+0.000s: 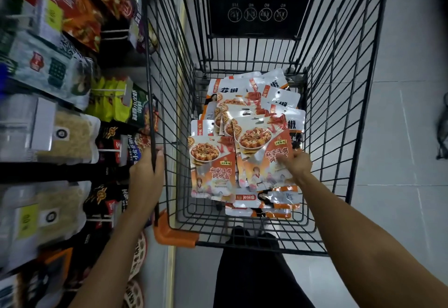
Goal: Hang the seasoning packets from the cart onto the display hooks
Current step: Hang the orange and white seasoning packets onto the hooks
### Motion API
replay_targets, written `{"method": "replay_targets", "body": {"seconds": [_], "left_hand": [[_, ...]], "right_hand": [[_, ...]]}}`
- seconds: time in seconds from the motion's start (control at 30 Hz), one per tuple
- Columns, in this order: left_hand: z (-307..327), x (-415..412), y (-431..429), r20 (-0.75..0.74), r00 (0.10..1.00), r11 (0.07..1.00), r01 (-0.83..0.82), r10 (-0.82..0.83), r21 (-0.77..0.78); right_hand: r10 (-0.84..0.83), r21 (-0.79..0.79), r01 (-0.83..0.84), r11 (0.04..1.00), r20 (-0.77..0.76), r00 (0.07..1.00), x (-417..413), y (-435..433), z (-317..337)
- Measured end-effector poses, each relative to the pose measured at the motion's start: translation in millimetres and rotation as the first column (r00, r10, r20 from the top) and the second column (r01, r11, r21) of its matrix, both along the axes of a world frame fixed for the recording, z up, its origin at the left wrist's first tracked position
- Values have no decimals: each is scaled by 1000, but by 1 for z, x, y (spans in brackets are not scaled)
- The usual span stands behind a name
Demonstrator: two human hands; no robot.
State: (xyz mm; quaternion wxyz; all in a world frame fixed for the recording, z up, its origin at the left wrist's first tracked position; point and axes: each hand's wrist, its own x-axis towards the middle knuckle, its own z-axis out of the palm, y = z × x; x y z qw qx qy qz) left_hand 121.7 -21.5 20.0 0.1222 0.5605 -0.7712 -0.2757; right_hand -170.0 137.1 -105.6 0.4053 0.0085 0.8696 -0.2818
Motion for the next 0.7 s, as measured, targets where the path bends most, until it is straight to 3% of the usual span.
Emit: {"method": "replay_targets", "body": {"seconds": [0.17, 0.3, 0.4, 0.47, 0.53, 0.57, 0.63, 0.7], "left_hand": [[1, 4, 0, 23, 999, 999, 39, -38, -36], [7, 7, 0, 52, 998, 1000, 22, -22, 0], [24, 7, 3, 82, 997, 1000, 7, -9, 29], [38, 7, 6, 88, 996, 997, -7, 14, -81], [55, 3, 12, -2, 999, 991, -37, 37, -126], [63, -2, 16, -98, 994, 996, -60, 53, -64], [77, -11, 22, -296, 948, 976, -53, 115, 209], [86, -15, 24, -415, 885, 864, 27, 214, 503]], "right_hand": [[118, -197, -83, 977, 174, 978, 15, 12, 25], [232, -303, -204, 931, 60, 971, 27, 21, 58], [179, -401, -141, 905, 59, 982, 33, 26, 91], [135, -453, -70, 889, 113, 984, 41, 24, 115], [119, -500, 2, 866, 211, 970, 54, 19, 139], [128, -525, 38, 850, 276, 953, 61, 15, 149], [178, -573, 95, 814, 402, 898, 79, 6, 168], [225, -611, 149, 778, 491, 841, 96, -6, 181]]}}
